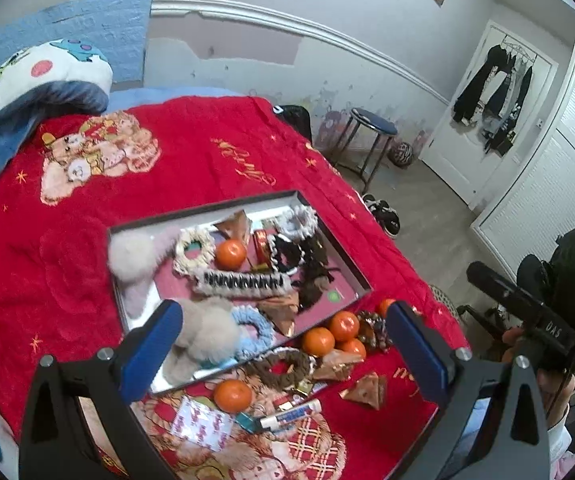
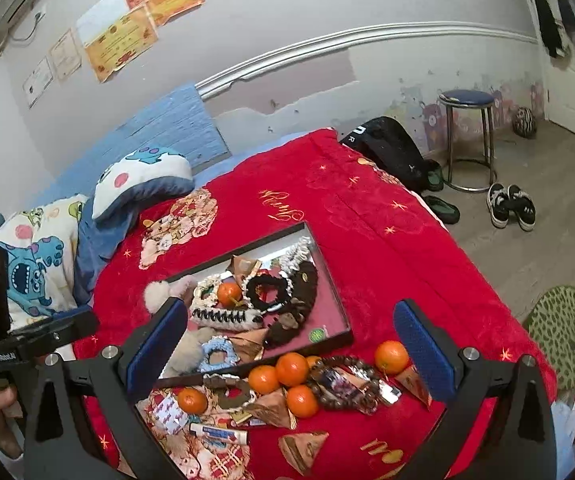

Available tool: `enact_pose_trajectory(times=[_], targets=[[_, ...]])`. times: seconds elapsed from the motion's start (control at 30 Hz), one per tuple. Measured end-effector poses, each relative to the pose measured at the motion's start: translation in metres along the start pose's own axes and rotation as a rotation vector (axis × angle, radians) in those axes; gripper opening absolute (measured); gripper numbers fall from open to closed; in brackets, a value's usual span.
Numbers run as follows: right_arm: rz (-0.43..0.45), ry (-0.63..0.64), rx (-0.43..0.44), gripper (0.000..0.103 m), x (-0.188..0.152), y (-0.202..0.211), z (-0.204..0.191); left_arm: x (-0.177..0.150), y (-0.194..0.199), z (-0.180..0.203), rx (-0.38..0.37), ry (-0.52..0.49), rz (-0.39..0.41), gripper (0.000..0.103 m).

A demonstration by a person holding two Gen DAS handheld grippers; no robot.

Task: Organize objects
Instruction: 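Withdraw both open grippers from the tray, then lower the left gripper around a tangerine beside the tray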

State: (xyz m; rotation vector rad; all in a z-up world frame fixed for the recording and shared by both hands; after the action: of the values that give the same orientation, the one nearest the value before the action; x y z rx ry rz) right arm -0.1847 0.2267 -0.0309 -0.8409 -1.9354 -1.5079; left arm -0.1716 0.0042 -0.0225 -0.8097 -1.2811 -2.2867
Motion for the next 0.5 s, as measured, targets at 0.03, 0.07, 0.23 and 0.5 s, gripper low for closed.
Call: enact_pose_trajectory(times=[0.03, 0.07, 0.23, 0.5], targets=[[0.004, -0.006, 0.001, 0.103, 0.0, 0.001, 0.005, -0.002, -0.003, 0.002, -0.001, -0.005, -0.006, 0.103], [0.01, -0.013, 0.003, 0.103, -0.001, 0.003, 0.009, -0.004, -0.004, 0.003, 0.0, -0.006, -0.009, 0.103], [0.032, -0.013, 0.009, 0.103, 0.0, 0.007, 0.014, -0.014, -0.014, 0.002, 0.0, 0.007, -0.025, 0.103], [-0.031, 0.001, -0.012, 0.085, -0.02, -0.013, 0.015, -0.037, -0.036, -0.008, 0.015, 0.033, -0.065, 0.102]])
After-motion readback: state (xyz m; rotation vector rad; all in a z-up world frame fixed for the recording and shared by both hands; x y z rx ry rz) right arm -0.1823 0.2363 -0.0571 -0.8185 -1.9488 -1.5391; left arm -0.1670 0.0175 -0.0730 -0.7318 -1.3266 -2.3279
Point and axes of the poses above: each gripper's, at about its wrist camera, not at the fingertips, and y roughly against the way its jaws point, z to its right, x to its top, the point moved 9 cm from there along -y, roughly the way its jaws point, and after that the axes turned 12 degrees about -x, right-handed, at the moved point
